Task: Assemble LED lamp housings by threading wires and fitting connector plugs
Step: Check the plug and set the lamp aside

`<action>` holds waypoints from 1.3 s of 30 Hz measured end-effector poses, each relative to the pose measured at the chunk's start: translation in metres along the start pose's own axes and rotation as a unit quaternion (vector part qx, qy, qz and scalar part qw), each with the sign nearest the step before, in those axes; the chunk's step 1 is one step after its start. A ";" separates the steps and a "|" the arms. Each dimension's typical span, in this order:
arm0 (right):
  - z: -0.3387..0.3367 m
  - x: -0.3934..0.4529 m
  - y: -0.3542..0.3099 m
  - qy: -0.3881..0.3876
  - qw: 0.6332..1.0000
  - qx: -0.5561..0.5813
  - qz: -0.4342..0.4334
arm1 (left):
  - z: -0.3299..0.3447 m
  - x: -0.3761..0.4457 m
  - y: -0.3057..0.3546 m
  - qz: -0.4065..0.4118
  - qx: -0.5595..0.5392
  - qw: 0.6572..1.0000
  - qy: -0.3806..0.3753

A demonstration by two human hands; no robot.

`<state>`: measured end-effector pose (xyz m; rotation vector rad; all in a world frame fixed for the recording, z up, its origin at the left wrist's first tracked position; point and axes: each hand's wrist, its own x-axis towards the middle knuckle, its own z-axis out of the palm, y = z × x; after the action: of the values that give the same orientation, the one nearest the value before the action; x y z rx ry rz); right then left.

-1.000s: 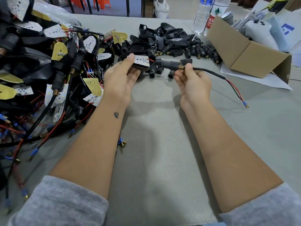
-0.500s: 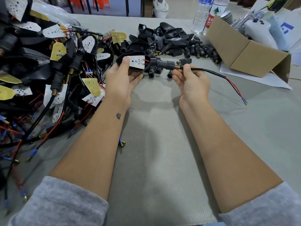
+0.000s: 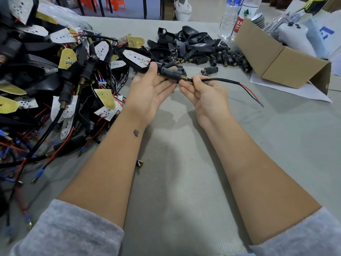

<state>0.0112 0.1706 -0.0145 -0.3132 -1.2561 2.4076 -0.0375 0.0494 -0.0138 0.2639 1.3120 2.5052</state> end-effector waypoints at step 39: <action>0.148 -0.075 0.056 -0.442 0.538 -0.601 -0.392 | -0.116 -0.023 0.200 0.120 0.842 0.471 0.233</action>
<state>0.0084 -0.0002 0.0249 1.0616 -2.5265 0.4613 -0.0865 -0.1554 0.0853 0.0770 3.5726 0.2400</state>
